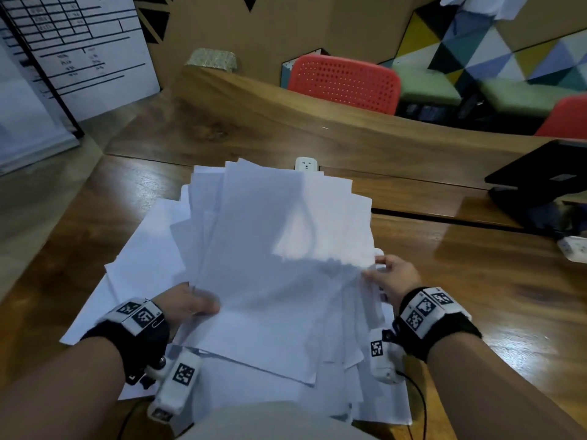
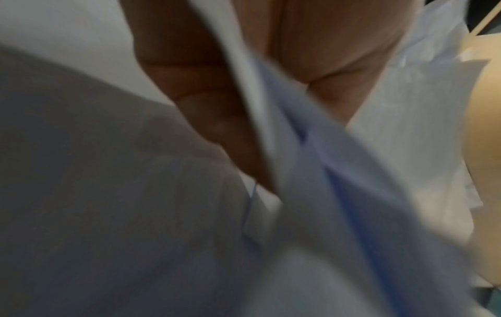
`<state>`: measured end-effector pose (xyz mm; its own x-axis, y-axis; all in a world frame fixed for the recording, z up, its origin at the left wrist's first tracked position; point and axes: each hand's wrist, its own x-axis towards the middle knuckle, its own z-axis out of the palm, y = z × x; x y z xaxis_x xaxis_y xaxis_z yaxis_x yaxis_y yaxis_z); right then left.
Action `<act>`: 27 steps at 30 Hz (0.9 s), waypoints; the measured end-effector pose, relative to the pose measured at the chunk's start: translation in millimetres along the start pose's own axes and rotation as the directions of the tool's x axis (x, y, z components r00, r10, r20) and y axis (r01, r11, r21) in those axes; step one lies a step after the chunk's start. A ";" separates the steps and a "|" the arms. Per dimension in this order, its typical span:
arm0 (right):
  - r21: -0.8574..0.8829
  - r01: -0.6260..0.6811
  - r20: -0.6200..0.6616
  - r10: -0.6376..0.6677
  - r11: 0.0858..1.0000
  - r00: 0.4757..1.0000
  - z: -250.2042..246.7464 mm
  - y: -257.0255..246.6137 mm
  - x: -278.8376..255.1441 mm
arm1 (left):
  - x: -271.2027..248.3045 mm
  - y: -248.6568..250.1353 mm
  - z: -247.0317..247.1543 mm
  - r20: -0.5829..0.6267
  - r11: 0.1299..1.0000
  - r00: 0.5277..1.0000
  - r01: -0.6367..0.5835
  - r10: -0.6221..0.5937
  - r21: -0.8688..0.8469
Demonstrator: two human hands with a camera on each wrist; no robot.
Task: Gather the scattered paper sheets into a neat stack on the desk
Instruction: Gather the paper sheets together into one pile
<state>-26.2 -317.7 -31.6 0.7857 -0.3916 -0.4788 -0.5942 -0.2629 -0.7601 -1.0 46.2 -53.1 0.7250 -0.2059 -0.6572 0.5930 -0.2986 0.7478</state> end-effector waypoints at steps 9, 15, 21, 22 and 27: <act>0.065 -0.174 -0.200 0.184 0.983 0.962 -21.5 12.9 7.6 | 9.1 -3.8 -11.8 -0.156 1.000 0.988 0.018 -0.018 0.001; -0.041 -0.251 -0.006 0.251 0.967 0.968 5.9 16.0 4.5 | 11.3 -2.0 -5.6 -0.117 0.998 0.992 0.039 -0.044 -0.040; -0.202 0.007 -0.166 -0.041 0.979 0.985 6.8 -5.1 -7.0 | 14.4 4.5 2.6 -0.083 0.990 0.994 0.063 -0.073 -0.124; -0.214 0.064 -0.164 -0.100 0.975 0.981 8.8 -11.8 -10.1 | 15.9 5.8 5.8 -0.083 0.984 0.994 0.059 -0.074 -0.167; -0.159 0.331 0.041 -0.329 0.930 0.943 19.5 -52.3 -34.4 | 22.1 11.1 18.3 -0.087 0.931 0.988 0.091 -0.130 -0.354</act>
<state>-18.9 -273.3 16.1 0.9439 -0.2468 -0.2195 -0.3196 -0.5145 -0.7957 15.3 21.3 -61.0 0.6697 -0.0838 -0.7379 0.7419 0.0330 0.6697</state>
